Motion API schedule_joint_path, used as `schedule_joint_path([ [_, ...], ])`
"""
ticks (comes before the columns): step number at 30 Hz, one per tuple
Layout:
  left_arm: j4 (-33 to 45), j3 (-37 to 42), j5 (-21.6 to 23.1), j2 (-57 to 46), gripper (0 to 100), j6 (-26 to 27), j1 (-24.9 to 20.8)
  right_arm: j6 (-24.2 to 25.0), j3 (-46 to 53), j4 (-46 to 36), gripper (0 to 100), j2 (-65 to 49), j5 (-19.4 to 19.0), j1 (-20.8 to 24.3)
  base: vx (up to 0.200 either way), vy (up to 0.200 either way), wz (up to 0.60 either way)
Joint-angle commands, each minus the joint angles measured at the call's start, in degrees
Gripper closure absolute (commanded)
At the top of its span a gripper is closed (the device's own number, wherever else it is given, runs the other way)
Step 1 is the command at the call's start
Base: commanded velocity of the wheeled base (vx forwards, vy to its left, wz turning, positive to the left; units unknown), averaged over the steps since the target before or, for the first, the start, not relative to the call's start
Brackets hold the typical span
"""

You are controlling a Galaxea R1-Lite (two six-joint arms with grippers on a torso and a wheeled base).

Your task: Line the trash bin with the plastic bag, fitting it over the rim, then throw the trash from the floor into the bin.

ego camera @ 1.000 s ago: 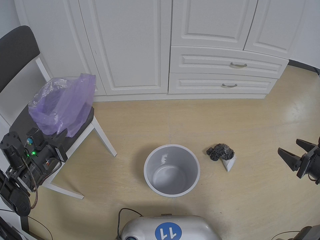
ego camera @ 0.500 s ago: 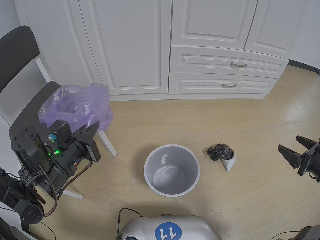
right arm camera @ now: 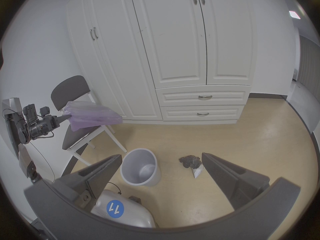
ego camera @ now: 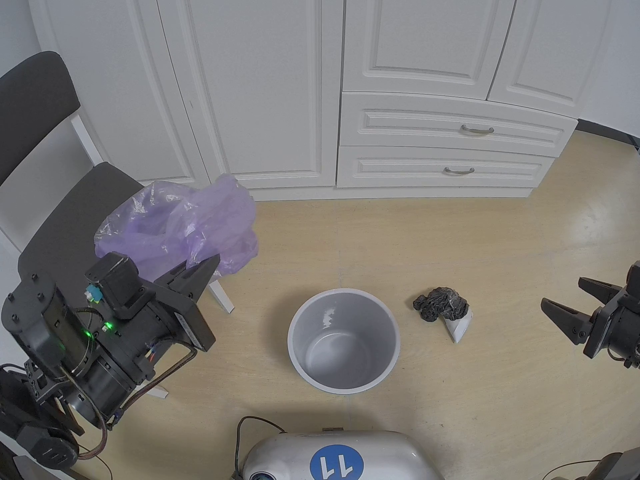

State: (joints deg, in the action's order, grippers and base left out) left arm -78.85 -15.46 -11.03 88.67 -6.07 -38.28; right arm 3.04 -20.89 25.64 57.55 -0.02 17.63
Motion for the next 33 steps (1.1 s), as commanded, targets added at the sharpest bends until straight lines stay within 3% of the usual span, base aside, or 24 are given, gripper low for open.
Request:
schedule_joint_path([
  [1,-0.1,1.3,0.0,-2.7,100,-1.0,-1.7,0.2,0.3,0.2,0,1.7,-0.1,0.6,0.000,0.000,0.00],
  [12,-0.1,1.3,0.5,-3.0,100,-2.3,-5.8,0.7,0.6,0.6,0,4.0,-0.2,1.5,0.000,0.000,0.00],
  [25,-1.0,-1.9,2.1,-4.1,100,-2.7,-12.2,5.1,0.8,0.9,0,9.6,-0.2,4.4,0.000,0.000,0.00],
  [33,-1.0,-0.6,4.2,-5.3,100,-3.3,-19.2,8.5,2.8,5.1,0,12.8,-0.2,6.8,0.000,0.000,0.00],
])
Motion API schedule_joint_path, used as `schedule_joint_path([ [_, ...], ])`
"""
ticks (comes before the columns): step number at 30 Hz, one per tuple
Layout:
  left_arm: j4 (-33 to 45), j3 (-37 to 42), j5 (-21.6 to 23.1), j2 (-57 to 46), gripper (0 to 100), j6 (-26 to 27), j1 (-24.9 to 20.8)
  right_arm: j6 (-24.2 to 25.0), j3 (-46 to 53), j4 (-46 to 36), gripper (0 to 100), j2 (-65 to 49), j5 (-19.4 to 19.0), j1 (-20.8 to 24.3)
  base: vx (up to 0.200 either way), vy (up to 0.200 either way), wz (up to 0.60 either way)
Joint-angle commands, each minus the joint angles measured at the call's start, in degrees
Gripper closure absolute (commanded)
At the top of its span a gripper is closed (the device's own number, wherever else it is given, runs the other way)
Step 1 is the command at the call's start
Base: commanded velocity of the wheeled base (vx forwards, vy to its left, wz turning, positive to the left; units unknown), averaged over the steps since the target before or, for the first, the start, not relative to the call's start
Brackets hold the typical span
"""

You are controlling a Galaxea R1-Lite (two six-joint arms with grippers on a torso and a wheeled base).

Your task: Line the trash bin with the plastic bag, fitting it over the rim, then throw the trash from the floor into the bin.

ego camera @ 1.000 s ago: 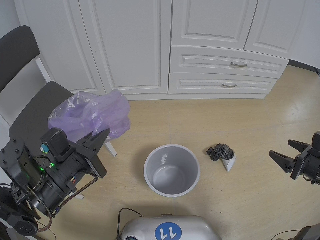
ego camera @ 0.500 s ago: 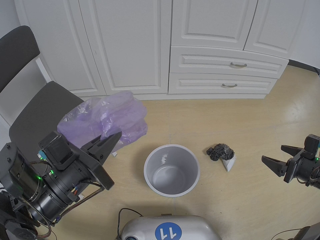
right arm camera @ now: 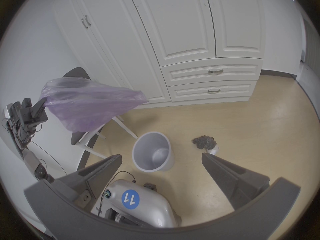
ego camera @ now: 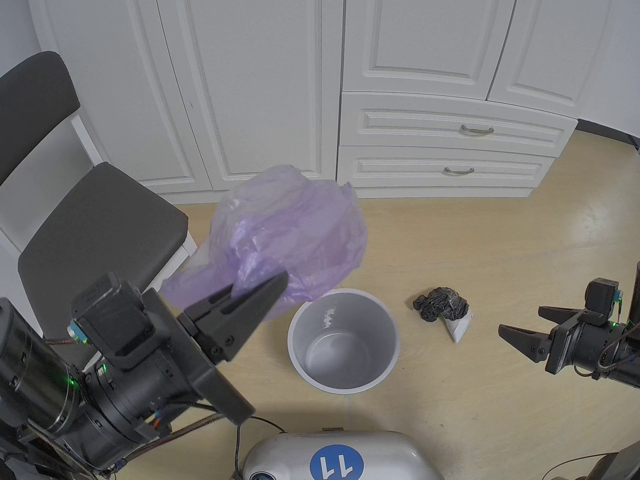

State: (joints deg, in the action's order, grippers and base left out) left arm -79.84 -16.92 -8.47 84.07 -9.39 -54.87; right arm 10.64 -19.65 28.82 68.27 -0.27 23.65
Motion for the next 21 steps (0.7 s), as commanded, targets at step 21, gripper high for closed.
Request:
schedule_joint_path([
  [21,-8.0,16.4,29.3,-7.9,100,-2.0,-1.3,2.6,1.0,3.5,0,2.3,-0.3,0.9,0.000,0.000,0.00],
])
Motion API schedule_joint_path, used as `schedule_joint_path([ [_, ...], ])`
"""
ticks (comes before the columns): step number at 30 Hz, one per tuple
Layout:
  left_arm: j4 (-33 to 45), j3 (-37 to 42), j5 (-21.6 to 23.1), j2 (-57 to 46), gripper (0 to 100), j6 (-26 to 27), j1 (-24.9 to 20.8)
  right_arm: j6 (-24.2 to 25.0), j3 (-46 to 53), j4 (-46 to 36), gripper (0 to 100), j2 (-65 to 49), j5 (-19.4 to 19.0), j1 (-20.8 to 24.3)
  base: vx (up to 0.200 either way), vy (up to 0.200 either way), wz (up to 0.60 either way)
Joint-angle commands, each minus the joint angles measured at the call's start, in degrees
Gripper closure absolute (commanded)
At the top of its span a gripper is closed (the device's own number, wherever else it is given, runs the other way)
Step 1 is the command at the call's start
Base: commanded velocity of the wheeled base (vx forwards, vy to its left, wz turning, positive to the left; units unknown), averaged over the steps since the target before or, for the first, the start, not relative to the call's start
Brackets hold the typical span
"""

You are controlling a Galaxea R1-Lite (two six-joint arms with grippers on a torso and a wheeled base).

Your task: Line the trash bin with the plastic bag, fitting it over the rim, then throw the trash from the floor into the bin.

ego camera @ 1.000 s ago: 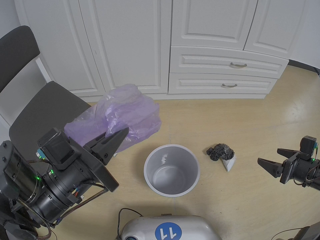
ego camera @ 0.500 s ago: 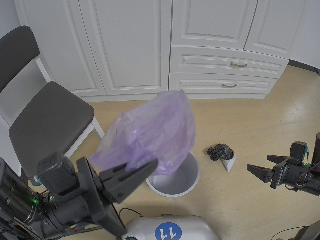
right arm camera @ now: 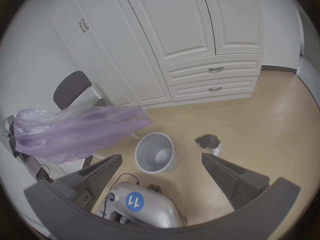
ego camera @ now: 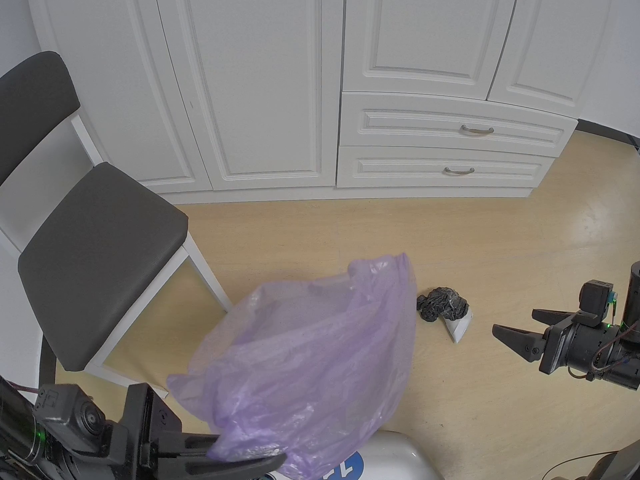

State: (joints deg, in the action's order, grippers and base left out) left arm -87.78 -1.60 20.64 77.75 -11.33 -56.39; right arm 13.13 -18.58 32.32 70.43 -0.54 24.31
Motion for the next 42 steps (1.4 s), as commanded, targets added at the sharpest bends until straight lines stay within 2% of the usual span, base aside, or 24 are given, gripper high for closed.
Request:
schedule_joint_path([
  [1,0.0,1.1,0.2,-1.7,100,0.0,0.2,0.1,0.0,0.0,0,0.2,-0.2,0.2,0.000,0.000,0.00],
  [11,-0.1,0.4,0.2,-2.7,100,-0.3,-1.3,-0.5,1.4,-0.6,0,1.5,-0.4,2.1,0.000,0.000,0.00],
  [20,-0.1,-2.2,-0.1,-5.9,100,-0.5,-6.9,-0.6,3.2,-0.3,0,4.2,-1.4,4.2,0.000,0.000,0.00],
  [28,-0.1,-5.5,-0.2,-9.0,100,-6.5,-7.3,-0.6,3.8,-0.1,0,4.8,-3.1,5.0,0.000,0.000,0.00],
  [42,-0.2,-6.9,-0.2,-10.3,100,-7.1,-7.2,0.0,4.0,-0.1,0,5.2,-4.1,6.4,0.000,0.000,0.00],
])
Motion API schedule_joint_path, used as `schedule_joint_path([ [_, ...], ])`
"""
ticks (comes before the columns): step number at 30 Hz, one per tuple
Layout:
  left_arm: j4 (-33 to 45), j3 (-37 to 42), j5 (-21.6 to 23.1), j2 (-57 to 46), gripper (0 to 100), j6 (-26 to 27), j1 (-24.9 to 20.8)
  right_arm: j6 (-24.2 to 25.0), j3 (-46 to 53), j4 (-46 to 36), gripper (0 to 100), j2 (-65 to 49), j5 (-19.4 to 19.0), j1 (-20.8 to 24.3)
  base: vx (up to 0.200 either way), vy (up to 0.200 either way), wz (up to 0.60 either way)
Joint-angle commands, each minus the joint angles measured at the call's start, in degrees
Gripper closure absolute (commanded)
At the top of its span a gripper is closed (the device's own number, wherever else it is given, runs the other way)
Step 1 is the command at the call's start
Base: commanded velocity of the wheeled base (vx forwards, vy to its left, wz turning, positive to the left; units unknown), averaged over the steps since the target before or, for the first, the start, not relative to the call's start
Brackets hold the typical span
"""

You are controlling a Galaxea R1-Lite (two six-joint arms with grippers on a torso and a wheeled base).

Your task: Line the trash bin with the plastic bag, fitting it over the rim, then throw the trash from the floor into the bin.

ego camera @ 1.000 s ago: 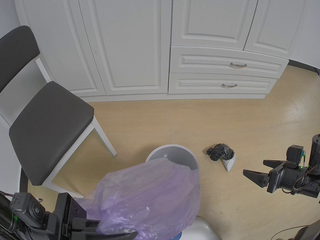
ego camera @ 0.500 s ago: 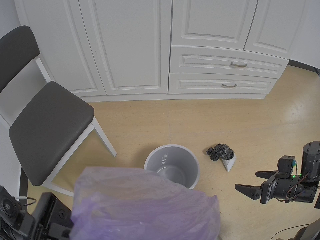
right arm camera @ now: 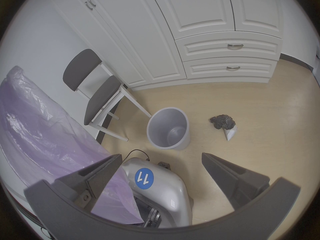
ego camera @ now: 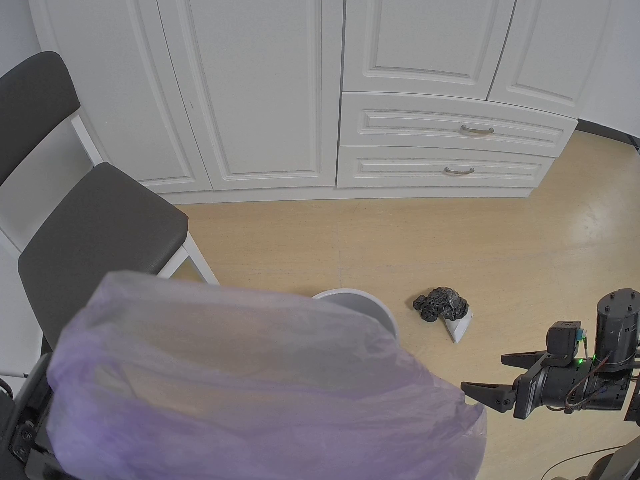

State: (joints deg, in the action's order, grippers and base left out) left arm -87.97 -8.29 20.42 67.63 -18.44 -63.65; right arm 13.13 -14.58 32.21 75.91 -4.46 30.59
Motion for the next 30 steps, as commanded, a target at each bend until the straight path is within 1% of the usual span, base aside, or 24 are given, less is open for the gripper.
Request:
schedule_joint_path([
  [1,0.0,-0.3,0.0,-0.1,100,0.0,0.0,0.0,0.3,0.0,0,-0.2,-0.7,0.1,0.000,0.000,0.00],
  [5,0.0,-0.9,-0.1,-0.3,100,-0.1,0.0,0.0,0.8,0.0,0,0.1,-1.8,0.1,0.000,0.000,0.00],
  [6,0.0,-1.2,-0.1,-0.5,100,-0.1,0.0,0.0,1.1,0.0,0,0.2,-2.9,0.1,0.000,0.000,0.00],
  [9,0.0,-1.4,-0.1,-1.3,100,-0.2,0.0,-0.1,1.3,0.1,0,-0.2,-4.2,0.1,0.000,0.000,0.00],
  [16,0.0,-1.3,-0.1,-1.3,100,-0.7,0.7,-0.1,1.2,0.1,0,-2.9,-4.2,0.1,0.000,0.000,0.00],
  [22,0.0,-1.5,-0.1,-1.3,100,-1.3,1.0,-0.3,1.6,0.0,0,-2.7,-4.8,0.1,0.000,0.000,0.00],
  [26,0.0,-1.5,-0.1,-1.4,100,-1.4,0.9,-0.6,2.7,0.0,0,-2.2,-8.2,0.3,0.000,0.000,0.00],
  [30,0.0,-1.4,-0.1,-1.5,100,-1.4,0.8,-0.2,2.8,0.0,0,-0.7,-8.9,1.2,0.000,0.000,0.00],
])
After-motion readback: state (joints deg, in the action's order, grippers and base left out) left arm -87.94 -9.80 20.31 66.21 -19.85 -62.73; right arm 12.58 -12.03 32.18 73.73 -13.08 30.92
